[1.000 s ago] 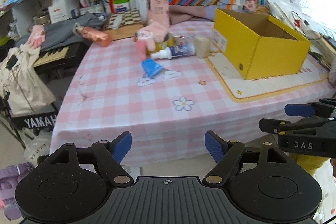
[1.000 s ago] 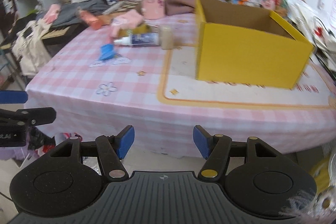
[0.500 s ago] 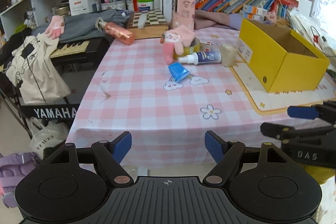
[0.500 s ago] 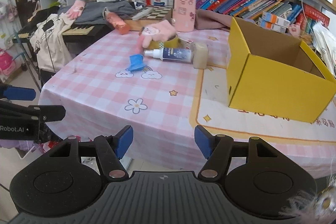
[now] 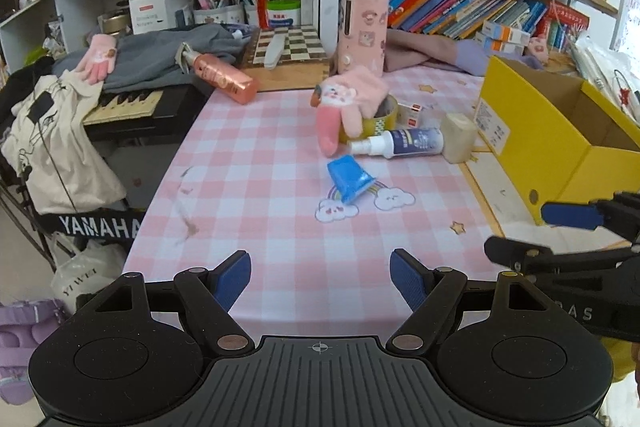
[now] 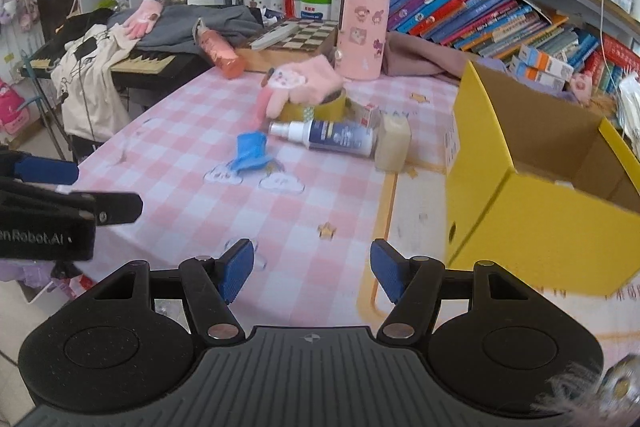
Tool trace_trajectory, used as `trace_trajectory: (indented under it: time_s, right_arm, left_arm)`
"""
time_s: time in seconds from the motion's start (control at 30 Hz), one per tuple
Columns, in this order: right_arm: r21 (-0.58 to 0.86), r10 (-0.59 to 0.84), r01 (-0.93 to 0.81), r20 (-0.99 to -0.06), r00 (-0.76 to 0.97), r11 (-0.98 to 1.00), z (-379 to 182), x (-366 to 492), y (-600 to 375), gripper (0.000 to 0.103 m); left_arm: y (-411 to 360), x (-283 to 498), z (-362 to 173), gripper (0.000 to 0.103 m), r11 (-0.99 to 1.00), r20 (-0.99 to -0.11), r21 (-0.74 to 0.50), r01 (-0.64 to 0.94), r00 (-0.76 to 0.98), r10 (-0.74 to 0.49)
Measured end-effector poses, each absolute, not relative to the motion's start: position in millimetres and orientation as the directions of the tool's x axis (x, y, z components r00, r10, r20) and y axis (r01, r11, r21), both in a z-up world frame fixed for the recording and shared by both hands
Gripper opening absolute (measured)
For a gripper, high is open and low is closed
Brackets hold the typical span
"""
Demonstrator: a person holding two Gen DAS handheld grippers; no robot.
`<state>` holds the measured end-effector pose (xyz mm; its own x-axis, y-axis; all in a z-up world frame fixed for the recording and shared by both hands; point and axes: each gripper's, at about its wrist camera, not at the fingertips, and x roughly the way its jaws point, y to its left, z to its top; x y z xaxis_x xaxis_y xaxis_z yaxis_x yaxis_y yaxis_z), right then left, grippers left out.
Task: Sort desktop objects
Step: 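Grasp the beige block with the right tool while the left tool grasps the blue item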
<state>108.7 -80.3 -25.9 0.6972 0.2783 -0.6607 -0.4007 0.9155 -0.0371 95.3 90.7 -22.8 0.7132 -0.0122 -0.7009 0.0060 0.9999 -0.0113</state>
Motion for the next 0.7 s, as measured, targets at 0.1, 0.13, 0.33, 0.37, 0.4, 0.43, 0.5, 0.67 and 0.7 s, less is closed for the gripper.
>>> trace_trajectory:
  time_s: [0.1, 0.13, 0.33, 0.37, 0.4, 0.43, 0.5, 0.67, 0.7]
  right_arm:
    - [-0.043, 0.274, -0.399, -0.659, 0.701, 0.916, -27.5, 127.6, -78.3, 0.062]
    - [-0.044, 0.271, -0.397, -0.661, 0.700, 0.917, -28.5, 134.2, -77.5, 0.062]
    - [-0.059, 0.252, -0.386, -0.666, 0.702, 0.920, -33.1, 169.3, -72.4, 0.062]
    - [-0.062, 0.244, -0.379, -0.666, 0.705, 0.923, -33.9, 175.4, -72.2, 0.062]
    - [-0.065, 0.239, -0.373, -0.664, 0.708, 0.926, -34.7, 180.8, -72.5, 0.062]
    - [-0.070, 0.232, -0.367, -0.662, 0.713, 0.928, -35.3, 186.8, -72.7, 0.060]
    - [-0.082, 0.217, -0.355, -0.658, 0.721, 0.931, -36.8, 198.9, -73.3, 0.060]
    - [-0.106, 0.173, -0.317, -0.657, 0.733, 0.943, -40.2, 228.8, -72.5, 0.060]
    - [-0.113, 0.159, -0.303, -0.652, 0.741, 0.946, -40.7, 233.6, -72.0, 0.060]
  left_arm:
    - [90.9, 111.1, -27.5, 0.079, 1.000, -0.708, -0.016, 0.006, 0.706, -0.016]
    - [91.0, 116.3, -29.0, 0.079, 1.000, -0.711, -0.016, 0.007, 0.703, -0.016]
    - [89.1, 150.4, -36.7, 0.079, 1.000, -0.720, -0.011, 0.009, 0.694, -0.014]
    - [88.8, 155.8, -37.4, 0.079, 1.000, -0.720, -0.011, 0.010, 0.694, -0.014]
    - [88.6, 160.9, -38.2, 0.079, 1.000, -0.718, -0.011, 0.010, 0.696, -0.015]
    - [88.2, 165.9, -38.9, 0.079, 1.000, -0.717, -0.010, 0.010, 0.697, -0.014]
    - [87.2, 175.7, -41.3, 0.079, 1.000, -0.715, -0.005, 0.008, 0.699, -0.009]
    - [82.2, 199.0, -47.5, 0.079, 1.000, -0.721, -0.019, 0.020, 0.693, -0.028]
    - [79.8, 203.8, -49.3, 0.079, 0.999, -0.721, -0.021, 0.029, 0.692, -0.035]
